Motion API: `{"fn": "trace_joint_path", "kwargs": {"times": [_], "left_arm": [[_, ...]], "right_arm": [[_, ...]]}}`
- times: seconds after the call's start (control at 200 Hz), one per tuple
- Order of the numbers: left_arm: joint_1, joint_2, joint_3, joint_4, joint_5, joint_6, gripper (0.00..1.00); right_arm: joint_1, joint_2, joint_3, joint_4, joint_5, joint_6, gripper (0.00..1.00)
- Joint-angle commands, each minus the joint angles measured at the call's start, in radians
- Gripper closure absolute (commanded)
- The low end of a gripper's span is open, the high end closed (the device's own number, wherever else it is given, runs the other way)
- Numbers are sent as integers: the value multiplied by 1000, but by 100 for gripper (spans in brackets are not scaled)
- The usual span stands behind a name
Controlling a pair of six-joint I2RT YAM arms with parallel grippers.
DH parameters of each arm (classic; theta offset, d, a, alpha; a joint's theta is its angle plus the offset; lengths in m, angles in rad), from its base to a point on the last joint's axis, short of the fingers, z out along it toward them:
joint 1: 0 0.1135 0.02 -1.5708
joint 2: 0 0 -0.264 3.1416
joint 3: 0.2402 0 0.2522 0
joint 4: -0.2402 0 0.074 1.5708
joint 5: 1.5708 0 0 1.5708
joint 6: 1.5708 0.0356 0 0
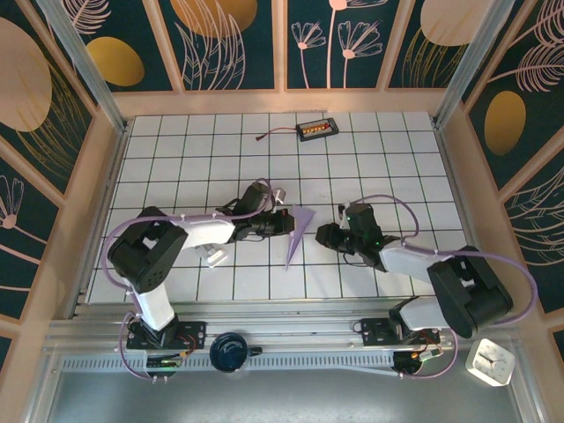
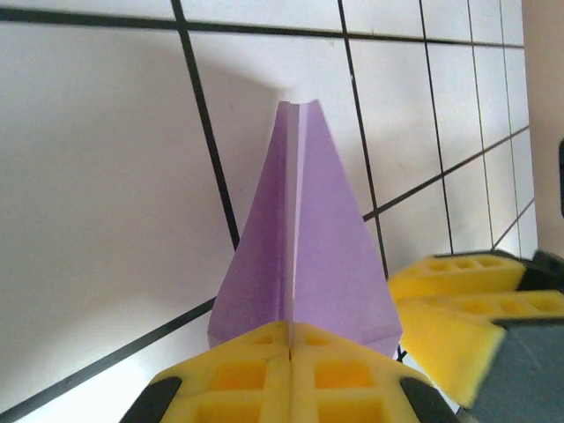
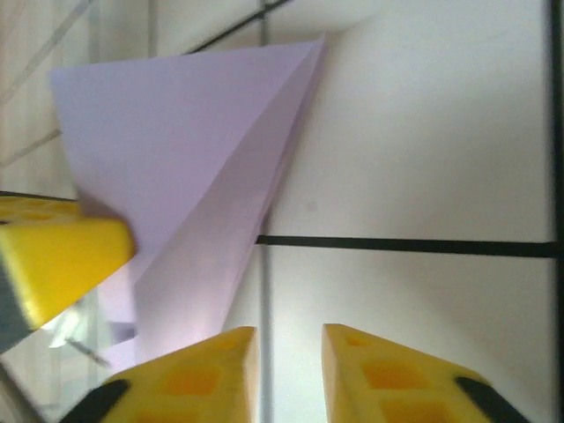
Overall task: Fold a paper plane with a square sheet of paper (pick it up from the middle)
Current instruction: Move a paper plane to the center of the table.
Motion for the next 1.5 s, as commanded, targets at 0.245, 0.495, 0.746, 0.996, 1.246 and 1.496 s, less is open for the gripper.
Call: {"fn": "trace_joint_path", "kwargs": {"times": [0.245,0.495,0.746,0.996,1.246,1.496], "left_arm": [[-41,-48,-45,-74,-138,-32,100],[-55,-49,-44,-75,-146,-35,100],[-59,-48,-37,-82,-156,-37,98],[-54,-168,-70,-59,-187,-25,64],[-21,-162,-79,-38,-84,-8,57],[-41,-46,12,-103,-23,71,51]], "right_arm": [[104,109,69,186,-46,126,46],[113,208,126,96,46,133,52],[110,221,140,36,93,108,78],[61,262,143,16,63,11,95],[48,264,129,25,37,-3,96],[46,272,129,35,33,2,97]]}}
